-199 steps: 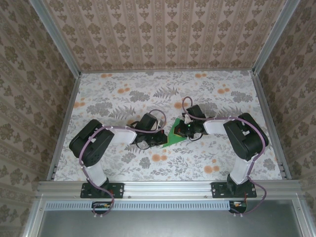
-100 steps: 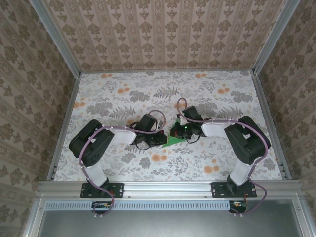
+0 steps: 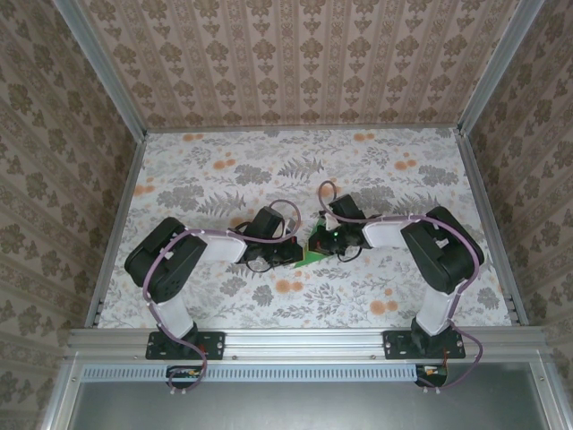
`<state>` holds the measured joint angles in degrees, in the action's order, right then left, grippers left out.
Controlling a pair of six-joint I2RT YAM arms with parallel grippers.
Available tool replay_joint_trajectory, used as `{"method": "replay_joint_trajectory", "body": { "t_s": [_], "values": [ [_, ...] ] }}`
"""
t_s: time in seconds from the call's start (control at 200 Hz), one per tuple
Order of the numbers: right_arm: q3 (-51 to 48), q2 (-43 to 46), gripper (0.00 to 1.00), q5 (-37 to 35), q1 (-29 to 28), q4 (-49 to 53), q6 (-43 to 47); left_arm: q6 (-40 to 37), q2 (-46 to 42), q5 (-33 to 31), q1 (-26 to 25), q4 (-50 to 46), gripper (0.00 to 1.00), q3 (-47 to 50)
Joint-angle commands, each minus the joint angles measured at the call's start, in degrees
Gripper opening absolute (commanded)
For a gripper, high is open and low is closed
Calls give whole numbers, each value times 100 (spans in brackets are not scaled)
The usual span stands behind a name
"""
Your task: Fold a paper plane with a square sheet of paper (pick it up from the middle)
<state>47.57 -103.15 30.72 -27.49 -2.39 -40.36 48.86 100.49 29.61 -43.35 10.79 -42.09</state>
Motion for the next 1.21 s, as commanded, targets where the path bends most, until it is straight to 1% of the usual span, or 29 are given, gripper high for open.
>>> {"method": "replay_joint_trajectory", "body": {
  "t_s": [0.0,0.06,0.1,0.185,0.295,0.42,0.54,0.615,0.72,0.9,0.97,1.05,1.2],
  "values": [
    [-24,-156,1,-487,618,520,279,-6,102,-186,21,-762,0,275],
    [53,-115,1,-377,827,560,212,-51,125,-136,21,-791,0,233],
    [91,4,1,-298,846,522,143,-96,125,-121,4,-828,0,182],
    [186,293,1,-292,604,559,64,-140,94,-130,-15,-891,0,95],
    [223,435,1,-408,124,622,-79,-166,119,-149,-22,-910,0,19],
    [81,290,1,-392,-174,253,-374,-175,133,-141,-24,-914,0,7],
    [159,-23,1,-349,-235,219,-412,-192,111,-148,-24,-959,0,3],
    [288,-136,1,-417,-207,362,-259,-193,103,-155,-24,-978,0,6],
    [450,-261,0,-520,58,590,24,-180,103,-156,-14,-983,0,45],
    [620,-525,0,-475,1164,670,243,-175,118,-122,-15,-992,0,69],
    [767,-551,0,-495,1457,783,238,-186,120,-112,-15,-997,0,65],
    [934,-461,1,-572,1655,933,282,-202,113,-113,-15,-1000,0,58],
    [1082,-5,2,-773,1720,1195,353,-287,47,-87,-15,-958,0,-38]
  ]
}}
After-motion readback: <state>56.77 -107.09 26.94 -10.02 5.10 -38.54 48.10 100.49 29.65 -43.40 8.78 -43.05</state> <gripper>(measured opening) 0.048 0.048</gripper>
